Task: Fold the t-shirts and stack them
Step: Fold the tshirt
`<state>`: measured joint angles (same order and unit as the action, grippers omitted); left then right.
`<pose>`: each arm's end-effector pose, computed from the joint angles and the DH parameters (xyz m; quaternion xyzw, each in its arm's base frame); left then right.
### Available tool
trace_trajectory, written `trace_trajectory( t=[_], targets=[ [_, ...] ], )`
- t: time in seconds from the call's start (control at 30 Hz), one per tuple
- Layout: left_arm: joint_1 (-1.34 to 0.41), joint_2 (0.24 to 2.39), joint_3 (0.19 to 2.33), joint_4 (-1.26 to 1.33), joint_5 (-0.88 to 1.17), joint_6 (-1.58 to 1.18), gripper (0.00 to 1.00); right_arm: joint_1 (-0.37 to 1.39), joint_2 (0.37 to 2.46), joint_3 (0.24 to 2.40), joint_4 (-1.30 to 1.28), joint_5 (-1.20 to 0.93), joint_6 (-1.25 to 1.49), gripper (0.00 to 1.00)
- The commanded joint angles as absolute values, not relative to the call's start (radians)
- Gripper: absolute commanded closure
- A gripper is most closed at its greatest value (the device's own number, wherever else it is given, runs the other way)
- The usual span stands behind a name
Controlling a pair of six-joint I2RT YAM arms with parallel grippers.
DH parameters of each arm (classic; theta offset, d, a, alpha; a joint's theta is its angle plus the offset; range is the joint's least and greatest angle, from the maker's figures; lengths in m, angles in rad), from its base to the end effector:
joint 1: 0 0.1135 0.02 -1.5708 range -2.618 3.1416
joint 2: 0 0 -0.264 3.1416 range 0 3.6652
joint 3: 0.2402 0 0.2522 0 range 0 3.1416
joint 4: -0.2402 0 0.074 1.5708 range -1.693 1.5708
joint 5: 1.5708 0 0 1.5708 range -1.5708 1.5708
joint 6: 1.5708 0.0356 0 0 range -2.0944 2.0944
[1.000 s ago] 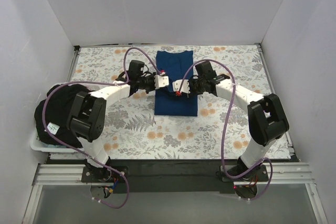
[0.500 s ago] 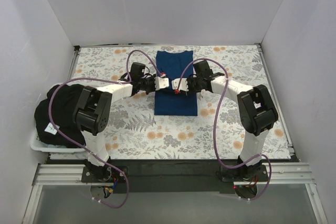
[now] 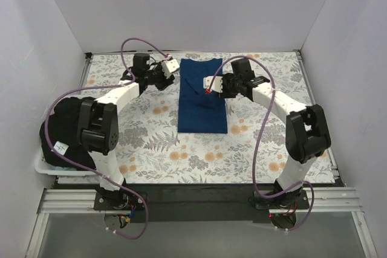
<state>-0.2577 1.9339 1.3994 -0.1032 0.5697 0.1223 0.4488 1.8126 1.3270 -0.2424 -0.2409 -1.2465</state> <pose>0.4193 -0.1304 0.2252 0.2860 0.8178 -0.2796 0.4137 0.3647 0.1851 0.2363 -0.7117 0.5626 -0.0567 0.4168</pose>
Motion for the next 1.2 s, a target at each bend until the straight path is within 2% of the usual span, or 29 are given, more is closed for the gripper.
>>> trace_trajectory(
  t=[0.0,0.1,0.3,0.47,0.53,0.8,1.03,1.1,1.13,1.17],
  targets=[
    [-0.233,1.725,1.289,-0.213,0.685,0.069,0.59,0.448,1.639,1.333,-0.372,-0.308,-1.172,0.44],
    [-0.255,1.573,1.103,-0.224,0.772,0.158,0.57,0.495,1.546,1.218,-0.431,-0.347,-1.131,0.47],
    [-0.342,1.476,0.876,-0.226,0.799,0.233,0.59,0.618,1.465,0.99,-0.424,-0.356,-1.08,0.48],
    [-0.426,1.499,0.812,-0.18,0.732,0.241,0.59,0.623,1.52,0.943,-0.381,-0.304,-1.084,0.5],
    [-0.443,1.506,0.776,-0.14,0.694,0.235,0.55,0.624,1.541,0.933,-0.353,-0.288,-1.086,0.5],
    [-0.454,1.592,0.758,-0.063,0.624,0.247,0.55,0.621,1.604,0.899,-0.316,-0.276,-1.083,0.5],
    [-0.454,1.67,0.782,-0.089,0.606,0.29,0.62,0.615,1.655,0.865,-0.282,-0.255,-1.094,0.61],
    [-0.454,1.677,0.787,-0.101,0.603,0.304,0.69,0.614,1.67,0.865,-0.278,-0.247,-1.095,0.65],
    [-0.454,1.683,0.79,-0.107,0.601,0.304,0.73,0.611,1.677,0.867,-0.279,-0.244,-1.095,0.69],
    [-0.454,1.684,0.795,-0.118,0.601,0.304,0.78,0.607,1.678,0.868,-0.278,-0.242,-1.098,0.79]
  ],
)
